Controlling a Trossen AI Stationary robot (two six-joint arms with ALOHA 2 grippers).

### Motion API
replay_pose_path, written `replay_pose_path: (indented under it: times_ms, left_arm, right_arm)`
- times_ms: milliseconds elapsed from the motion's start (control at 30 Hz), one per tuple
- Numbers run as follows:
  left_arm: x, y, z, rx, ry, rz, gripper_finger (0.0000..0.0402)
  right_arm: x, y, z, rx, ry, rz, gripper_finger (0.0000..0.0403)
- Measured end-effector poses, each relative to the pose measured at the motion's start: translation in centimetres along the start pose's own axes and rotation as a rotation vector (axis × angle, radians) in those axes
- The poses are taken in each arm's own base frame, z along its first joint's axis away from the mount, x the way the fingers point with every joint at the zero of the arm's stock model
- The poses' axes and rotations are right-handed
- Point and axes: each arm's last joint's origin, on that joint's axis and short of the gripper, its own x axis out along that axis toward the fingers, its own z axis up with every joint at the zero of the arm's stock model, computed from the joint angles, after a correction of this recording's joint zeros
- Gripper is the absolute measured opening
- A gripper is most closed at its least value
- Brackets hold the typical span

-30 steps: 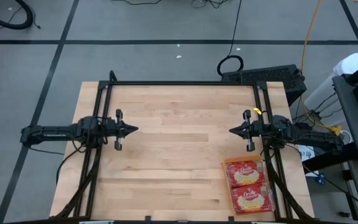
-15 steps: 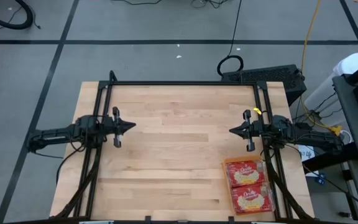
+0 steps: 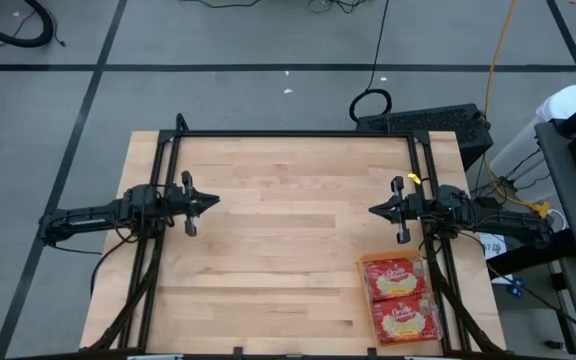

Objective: Sort popcorn bags into baskets
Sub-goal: Return to Home Position

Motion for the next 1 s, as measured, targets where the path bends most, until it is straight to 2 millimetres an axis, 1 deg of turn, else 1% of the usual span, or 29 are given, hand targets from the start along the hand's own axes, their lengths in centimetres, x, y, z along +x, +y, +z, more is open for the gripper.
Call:
replay_pose_path:
  times_ms: [433, 600, 800, 867, 933, 1000]
  left_arm:
    - [0.01, 0.0, 0.0, 0.001, -0.003, 0.0, 0.0042]
    - [0.01, 0.0, -0.02, -0.039, -0.002, 0.0, 0.0042]
    - [0.0, -0.06, 0.23, -0.012, -0.031, -0.009, 0.0042]
    - [0.0, -0.28, 0.11, 0.026, -0.021, -0.054, 0.0035]
    - [0.03, -0.48, -0.15, 0.063, -0.012, -0.083, 0.0014]
    - [0.02, -0.59, -0.13, 0.072, -0.014, -0.093, 0.0007]
  right_arm:
    - [0.0, 0.0, 0.0, 0.0, 0.0, 0.0, 0.0]
    - [0.0, 0.0, -0.01, 0.0, 0.0, 0.0, 0.0]
    - [0.0, 0.0, 0.0, 0.0, 0.0, 0.0, 0.0]
    - [0.0, 0.0, 0.0, 0.0, 0.0, 0.0, 0.0]
    - [0.0, 0.0, 0.0, 0.0, 0.0, 0.0, 0.0]
    - [0.0, 0.0, 0.0, 0.0, 0.0, 0.0, 0.0]
